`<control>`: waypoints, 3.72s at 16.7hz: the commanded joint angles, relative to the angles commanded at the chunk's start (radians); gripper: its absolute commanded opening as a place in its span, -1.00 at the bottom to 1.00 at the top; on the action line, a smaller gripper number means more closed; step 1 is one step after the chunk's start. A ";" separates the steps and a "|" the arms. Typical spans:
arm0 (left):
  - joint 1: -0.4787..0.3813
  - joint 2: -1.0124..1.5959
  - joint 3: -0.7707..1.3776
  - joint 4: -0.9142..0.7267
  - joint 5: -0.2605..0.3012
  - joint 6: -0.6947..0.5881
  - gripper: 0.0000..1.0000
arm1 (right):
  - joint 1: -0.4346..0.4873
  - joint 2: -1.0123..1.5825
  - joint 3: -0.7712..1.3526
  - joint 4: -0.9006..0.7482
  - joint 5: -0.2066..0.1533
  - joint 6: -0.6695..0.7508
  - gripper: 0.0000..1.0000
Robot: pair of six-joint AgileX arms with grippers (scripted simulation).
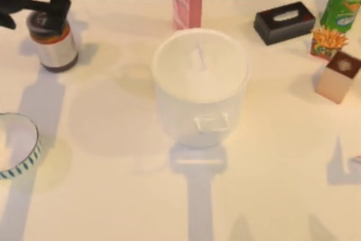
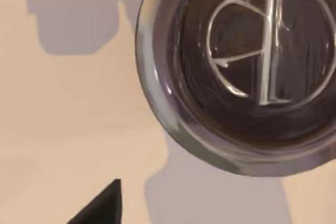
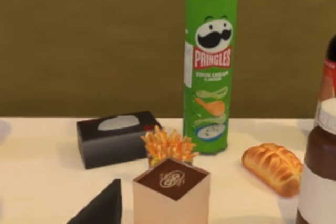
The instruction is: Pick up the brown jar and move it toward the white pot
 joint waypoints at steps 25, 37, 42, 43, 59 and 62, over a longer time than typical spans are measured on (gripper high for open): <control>-0.003 0.273 0.233 0.060 -0.001 0.019 0.55 | 0.000 0.000 0.000 0.000 0.000 0.000 1.00; -0.003 0.273 0.233 0.060 -0.001 0.019 -1.00 | 0.000 0.000 0.000 0.000 0.000 0.000 1.00; -0.003 0.273 0.233 0.060 -0.001 0.019 -1.00 | 0.000 0.000 0.000 0.000 0.000 0.000 1.00; -0.003 0.273 0.233 0.060 -0.001 0.019 -1.00 | 0.000 0.000 0.000 0.000 0.000 0.000 1.00; 0.025 -0.251 -0.261 0.031 -0.006 0.024 -1.00 | 0.000 0.000 0.000 0.000 0.000 0.000 1.00; 0.019 -0.248 -0.257 0.032 -0.006 0.025 -1.00 | 0.000 0.000 0.000 0.000 0.000 0.000 1.00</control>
